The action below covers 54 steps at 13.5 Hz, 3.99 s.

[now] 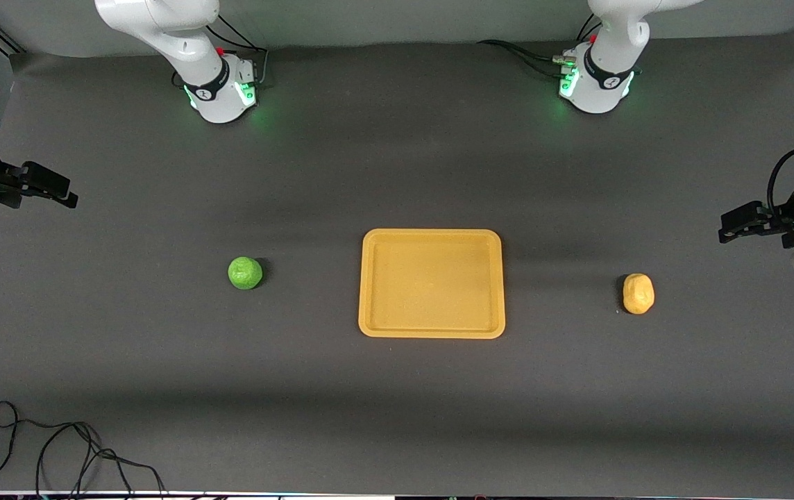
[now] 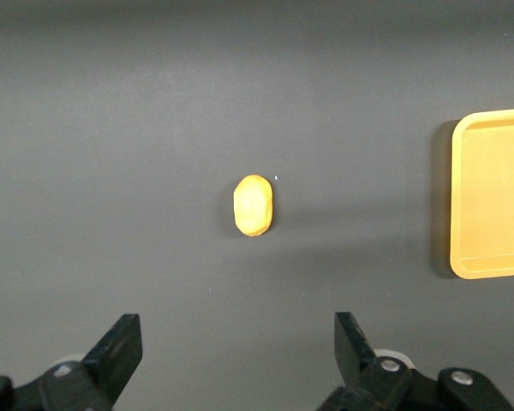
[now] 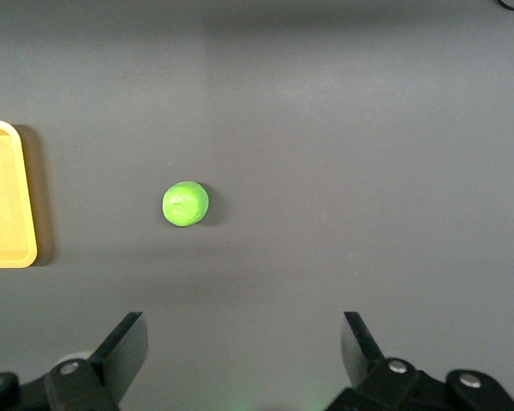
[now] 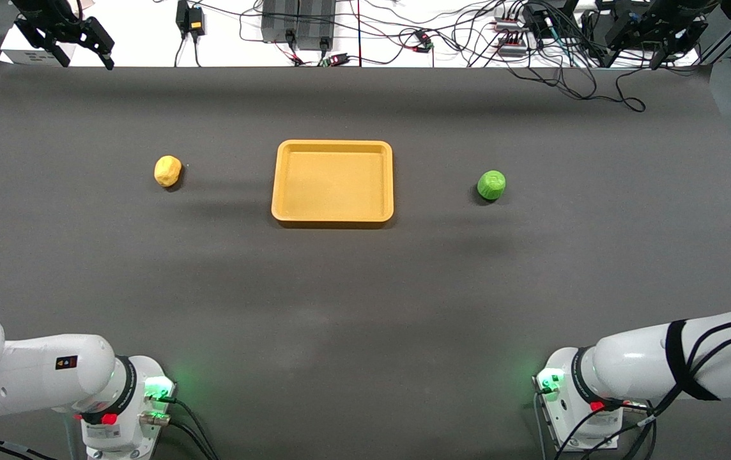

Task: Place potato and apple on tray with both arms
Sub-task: 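Move the left gripper toward the yellow potato, then lower the left gripper over the potato and close on it, then carry the potato onto the tray while the right gripper reaches the apple, then release the potato on the tray while the right gripper grasps the apple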

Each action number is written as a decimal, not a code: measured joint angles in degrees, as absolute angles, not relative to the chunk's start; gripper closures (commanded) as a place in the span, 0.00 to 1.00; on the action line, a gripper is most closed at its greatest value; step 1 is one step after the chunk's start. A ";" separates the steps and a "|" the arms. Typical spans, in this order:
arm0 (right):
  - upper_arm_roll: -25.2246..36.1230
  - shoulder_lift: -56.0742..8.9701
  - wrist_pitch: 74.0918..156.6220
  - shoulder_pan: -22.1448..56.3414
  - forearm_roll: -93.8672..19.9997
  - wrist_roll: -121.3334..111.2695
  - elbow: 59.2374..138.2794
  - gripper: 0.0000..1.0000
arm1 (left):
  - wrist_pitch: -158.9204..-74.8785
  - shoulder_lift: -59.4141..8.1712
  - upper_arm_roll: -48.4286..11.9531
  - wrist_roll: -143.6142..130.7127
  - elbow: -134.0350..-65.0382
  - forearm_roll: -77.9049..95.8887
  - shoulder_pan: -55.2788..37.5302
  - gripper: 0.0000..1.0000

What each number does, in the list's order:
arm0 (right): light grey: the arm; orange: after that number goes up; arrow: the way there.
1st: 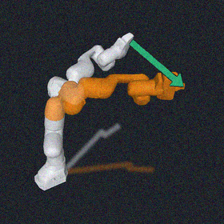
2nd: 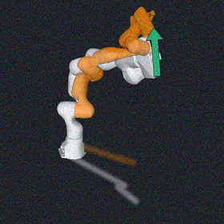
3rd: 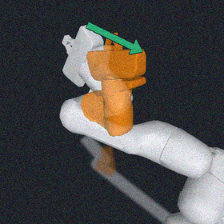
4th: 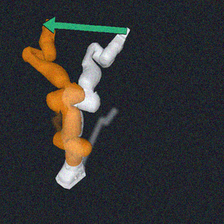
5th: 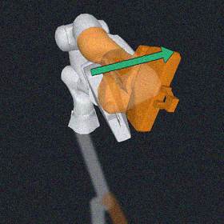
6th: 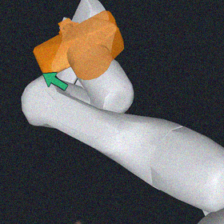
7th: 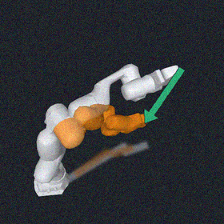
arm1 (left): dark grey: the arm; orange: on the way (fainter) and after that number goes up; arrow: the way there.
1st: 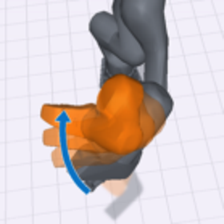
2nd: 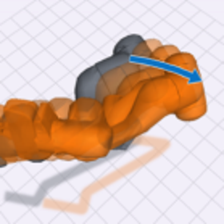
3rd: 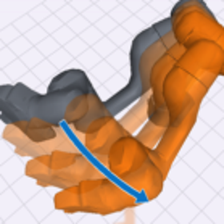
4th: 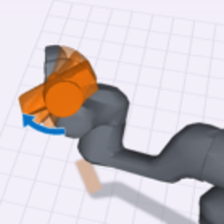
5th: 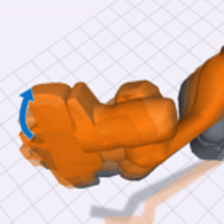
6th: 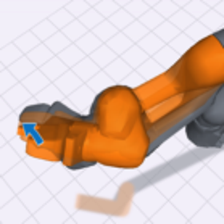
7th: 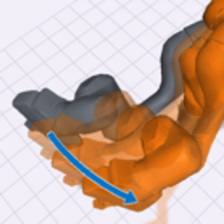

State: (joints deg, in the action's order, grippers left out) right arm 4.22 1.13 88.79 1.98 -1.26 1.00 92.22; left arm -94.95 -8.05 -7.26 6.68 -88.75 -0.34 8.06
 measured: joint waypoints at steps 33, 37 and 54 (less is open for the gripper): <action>4.05 3.07 89.23 7.02 -1.14 2.58 94.53 0.00 | -122.41 -20.74 -14.70 -8.03 -103.69 1.90 0.50 0.98; 3.70 10.20 95.47 15.12 -1.13 5.58 106.10 0.00 | -128.18 -24.19 -16.39 -18.68 -103.67 2.17 -7.96 0.98; 3.73 -10.77 136.34 18.59 -1.16 11.37 125.95 0.00 | -133.59 -33.49 -15.81 -23.19 -103.58 2.17 -14.58 0.78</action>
